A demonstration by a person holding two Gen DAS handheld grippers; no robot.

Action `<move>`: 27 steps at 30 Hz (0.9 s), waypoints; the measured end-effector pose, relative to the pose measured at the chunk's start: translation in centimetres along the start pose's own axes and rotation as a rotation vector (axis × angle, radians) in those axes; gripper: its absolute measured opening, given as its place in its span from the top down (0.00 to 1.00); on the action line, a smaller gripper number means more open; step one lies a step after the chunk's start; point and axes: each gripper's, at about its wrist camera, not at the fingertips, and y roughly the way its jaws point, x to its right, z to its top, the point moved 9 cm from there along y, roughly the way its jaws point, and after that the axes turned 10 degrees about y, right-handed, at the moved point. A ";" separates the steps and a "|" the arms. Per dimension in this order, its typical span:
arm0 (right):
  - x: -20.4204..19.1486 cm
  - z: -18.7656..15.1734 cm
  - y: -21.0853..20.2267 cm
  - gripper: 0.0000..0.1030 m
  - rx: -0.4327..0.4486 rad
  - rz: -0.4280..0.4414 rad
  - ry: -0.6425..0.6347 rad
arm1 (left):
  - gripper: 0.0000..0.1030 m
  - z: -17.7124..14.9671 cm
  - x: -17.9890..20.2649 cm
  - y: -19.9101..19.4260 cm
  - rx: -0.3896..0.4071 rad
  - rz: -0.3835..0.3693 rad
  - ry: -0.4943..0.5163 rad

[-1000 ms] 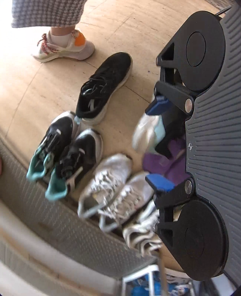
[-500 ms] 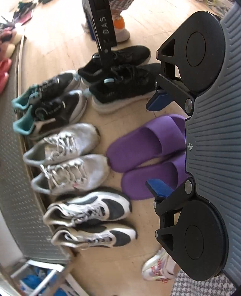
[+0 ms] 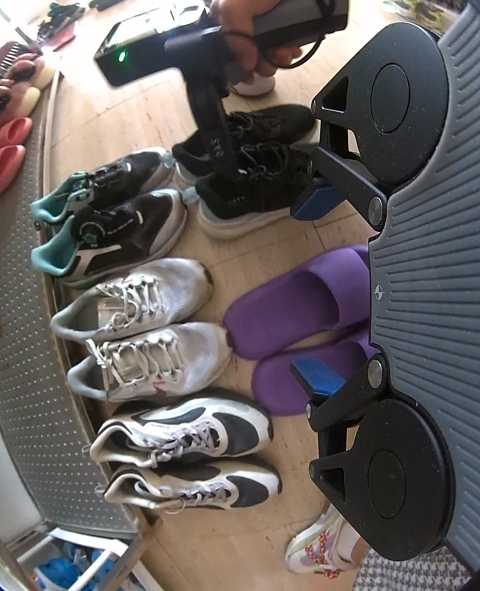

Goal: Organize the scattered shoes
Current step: 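Grasp the black sneaker with the right tool and align it beside its pair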

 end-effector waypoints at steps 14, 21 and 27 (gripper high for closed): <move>-1.1 -0.5 3.2 0.62 -0.046 0.080 0.216 | 0.16 0.3 -1.2 0.0 -0.001 0.016 -0.024; -3.6 -0.3 3.2 0.54 -0.029 0.057 0.127 | 0.16 0.5 -1.3 0.1 -0.002 0.036 -0.008; -3.8 1.9 -2.1 0.35 0.045 0.079 -0.041 | 0.16 0.7 -1.4 -0.6 0.021 0.035 -0.009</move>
